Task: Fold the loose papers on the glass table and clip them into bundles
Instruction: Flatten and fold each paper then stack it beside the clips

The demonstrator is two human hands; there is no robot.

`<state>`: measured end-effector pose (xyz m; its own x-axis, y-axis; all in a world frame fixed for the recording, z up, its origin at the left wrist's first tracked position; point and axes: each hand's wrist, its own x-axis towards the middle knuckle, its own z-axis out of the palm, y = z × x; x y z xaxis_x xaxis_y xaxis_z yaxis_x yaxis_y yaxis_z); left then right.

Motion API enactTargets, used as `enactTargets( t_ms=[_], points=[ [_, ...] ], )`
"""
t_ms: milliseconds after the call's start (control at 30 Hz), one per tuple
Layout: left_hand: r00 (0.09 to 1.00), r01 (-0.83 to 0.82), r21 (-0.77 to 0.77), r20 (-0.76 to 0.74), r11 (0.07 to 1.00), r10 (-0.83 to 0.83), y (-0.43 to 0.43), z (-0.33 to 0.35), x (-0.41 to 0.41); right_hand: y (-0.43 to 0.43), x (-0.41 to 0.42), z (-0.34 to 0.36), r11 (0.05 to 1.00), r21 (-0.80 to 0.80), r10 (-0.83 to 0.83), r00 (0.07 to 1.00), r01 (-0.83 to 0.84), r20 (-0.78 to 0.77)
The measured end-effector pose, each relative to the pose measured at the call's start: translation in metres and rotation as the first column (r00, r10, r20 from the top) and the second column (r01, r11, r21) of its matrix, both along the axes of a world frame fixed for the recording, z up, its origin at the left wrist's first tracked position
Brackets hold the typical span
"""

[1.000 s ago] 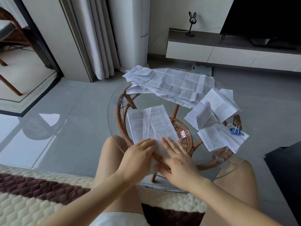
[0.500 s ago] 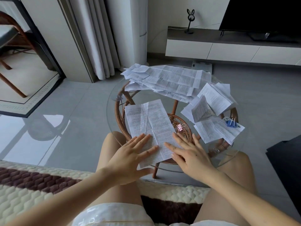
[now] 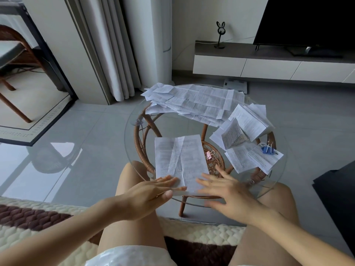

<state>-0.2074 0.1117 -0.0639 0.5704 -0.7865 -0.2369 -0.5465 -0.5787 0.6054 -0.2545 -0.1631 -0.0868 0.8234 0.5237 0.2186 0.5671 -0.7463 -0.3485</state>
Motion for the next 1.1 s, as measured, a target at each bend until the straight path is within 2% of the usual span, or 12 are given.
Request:
enactTargets(
  t_ms=[67,133,200,267,367,533,667,800,900,1000,1033,1100],
  points=[
    [0.996,0.041,0.032,-0.086,0.999,-0.039,0.005,0.006,0.006,0.000,0.002,0.001,0.984,0.166,-0.047,0.996,0.060,-0.080],
    [0.988,-0.048,0.012,-0.146,0.999,0.049,0.006,0.013,0.019,0.001,0.001,0.007,0.973,0.184,-0.110,0.983,0.137,-0.148],
    [0.987,-0.159,-0.045,-0.012,0.986,0.158,0.005,0.015,0.038,0.000,0.002,0.013,0.981,0.153,-0.092,0.979,0.121,-0.183],
    [0.964,-0.118,-0.036,0.234,0.992,0.123,0.002,0.009,0.053,0.001,0.005,0.024,0.992,0.102,-0.056,0.971,0.081,-0.231],
    [0.941,-0.068,0.062,0.335,0.996,0.044,0.007,-0.016,0.064,0.004,0.016,0.046,0.991,0.044,-0.112,0.955,0.129,-0.273],
    [0.922,-0.116,-0.091,0.361,0.989,0.141,0.018,-0.048,0.066,0.023,0.063,0.061,0.948,-0.003,-0.310,0.917,0.320,-0.253],
    [0.935,-0.146,-0.271,0.276,0.951,0.222,0.030,-0.057,0.076,0.027,0.096,0.047,0.889,-0.089,-0.456,0.846,0.450,-0.276],
    [0.922,-0.076,-0.377,0.327,0.923,0.210,0.028,-0.045,0.073,0.030,0.110,0.038,0.884,-0.217,-0.454,0.870,0.413,-0.194],
    [0.918,-0.153,-0.436,0.270,0.887,0.292,0.028,-0.036,0.073,0.034,0.115,0.035,0.876,-0.278,-0.448,0.880,0.395,-0.160],
    [0.795,-0.355,-0.536,0.259,0.766,0.549,0.017,-0.020,0.068,0.035,0.119,0.035,0.871,-0.307,-0.439,0.888,0.383,-0.136],
    [0.737,-0.384,-0.533,0.314,0.754,0.598,0.006,-0.013,0.064,0.036,0.120,0.035,0.872,-0.310,-0.432,0.892,0.377,-0.131],
    [0.666,-0.362,-0.469,0.475,0.806,0.575,-0.022,-0.003,0.059,0.037,0.120,0.036,0.877,-0.312,-0.419,0.899,0.365,-0.126]
  ],
)
